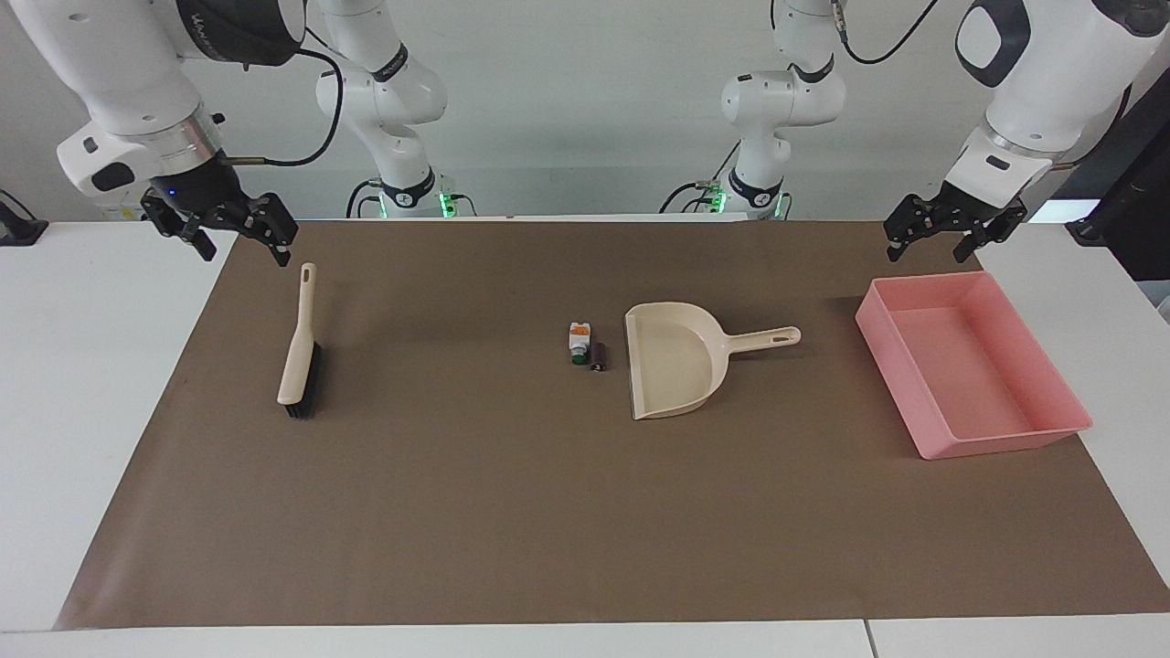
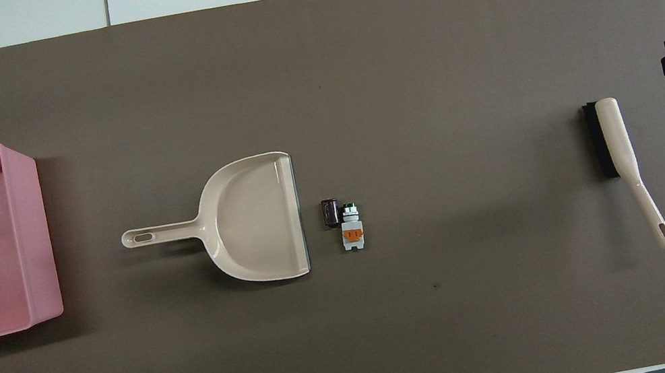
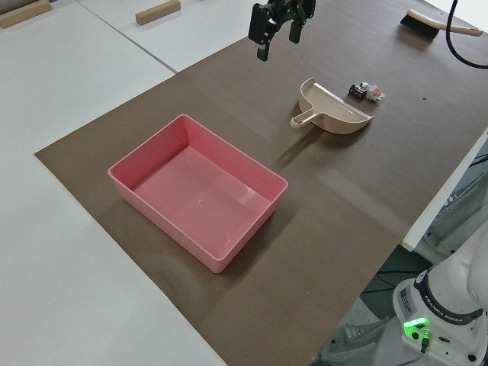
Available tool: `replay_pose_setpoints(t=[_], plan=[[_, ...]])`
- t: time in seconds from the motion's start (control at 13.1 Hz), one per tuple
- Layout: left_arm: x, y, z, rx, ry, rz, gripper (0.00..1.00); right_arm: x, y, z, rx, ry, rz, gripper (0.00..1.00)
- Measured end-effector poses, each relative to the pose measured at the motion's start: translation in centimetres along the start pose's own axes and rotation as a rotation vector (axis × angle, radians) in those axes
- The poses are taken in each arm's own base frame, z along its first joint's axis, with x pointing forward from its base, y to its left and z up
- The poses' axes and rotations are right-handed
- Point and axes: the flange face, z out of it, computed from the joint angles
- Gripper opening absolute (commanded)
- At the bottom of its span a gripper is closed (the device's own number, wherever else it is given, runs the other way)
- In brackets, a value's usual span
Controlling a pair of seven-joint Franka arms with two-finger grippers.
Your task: Clean e-waste and dump in bin
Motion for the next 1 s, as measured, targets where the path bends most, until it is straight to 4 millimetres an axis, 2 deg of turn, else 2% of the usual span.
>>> replay_pose_setpoints(t=[0.61,0.77,0.92,1.0], plan=[[0.0,-0.4,0.0,0.000,0.005,-0.017,1.00,-0.1,0.0,0.6,0.000,-0.013,0.000,1.00],[0.0,-0.6,0.0,0.000,0.005,-0.020,1.00,-0.7,0.5,2.0,-0.001,-0.046,0.008,1.00],[0.0,-0.6,0.0,0.000,0.005,-0.019,1.00,-1.6,2.4,4.1,0.002,-0.049,0.034,1.00],[0.0,-0.5,0.0,0.000,0.005,-0.018,1.00,-2.1,3.3,5.8,0.005,-0.033,0.042,1.00]])
